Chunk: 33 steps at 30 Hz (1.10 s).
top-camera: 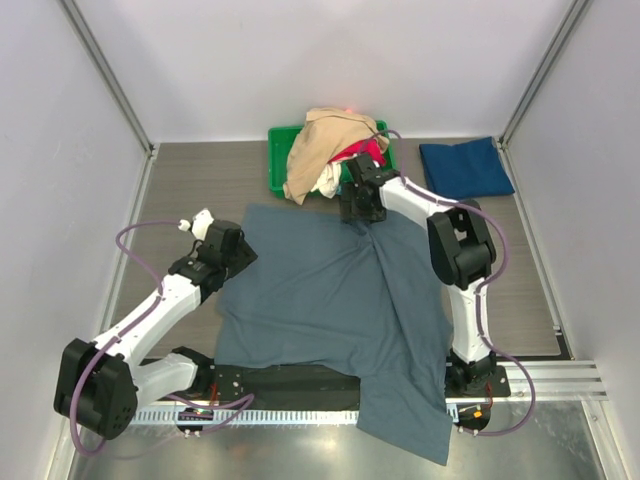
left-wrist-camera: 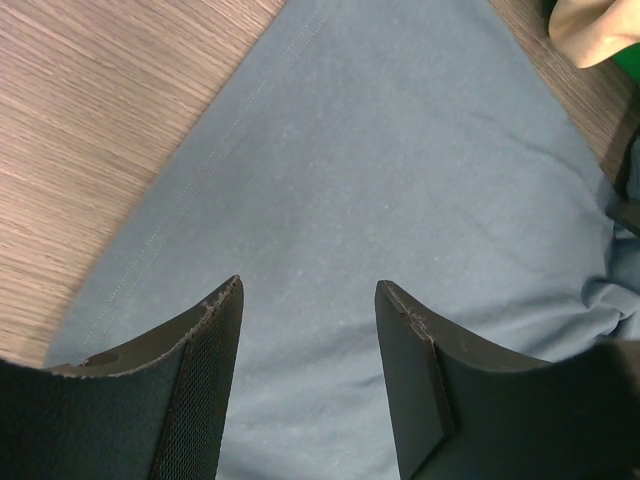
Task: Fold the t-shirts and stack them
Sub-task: Flatten the tshirt out
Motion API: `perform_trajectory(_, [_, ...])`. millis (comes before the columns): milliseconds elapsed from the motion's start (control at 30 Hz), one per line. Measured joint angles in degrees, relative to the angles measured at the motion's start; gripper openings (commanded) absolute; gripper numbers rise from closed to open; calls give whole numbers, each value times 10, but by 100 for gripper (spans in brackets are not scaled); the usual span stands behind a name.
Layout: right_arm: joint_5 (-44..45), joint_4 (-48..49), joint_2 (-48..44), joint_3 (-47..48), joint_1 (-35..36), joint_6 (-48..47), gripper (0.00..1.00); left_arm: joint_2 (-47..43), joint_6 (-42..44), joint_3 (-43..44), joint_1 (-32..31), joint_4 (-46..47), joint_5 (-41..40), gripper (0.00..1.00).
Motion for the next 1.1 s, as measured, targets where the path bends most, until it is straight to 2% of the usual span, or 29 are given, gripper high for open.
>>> perform_trajectory(300, [66, -59, -155, -48, -14, -7, 82, 45, 15, 12, 0, 17, 21, 57])
perform_trajectory(500, [69, -73, -241, -141, -17, 7, 82, 120, 31, 29, 0, 36, 67, 55])
perform_trajectory(767, [27, -77, -231, -266, -18, 25, 82, 193, 35, 30, -10, 61, 116, 55])
perform_trajectory(967, [12, -61, -180, -263, -23, 25, 82, 244, 43, 52, -14, 75, 128, 55])
perform_trajectory(1100, [3, -76, -145, -221, -37, 21, 82, 289, 47, 98, -13, 70, 120, 54])
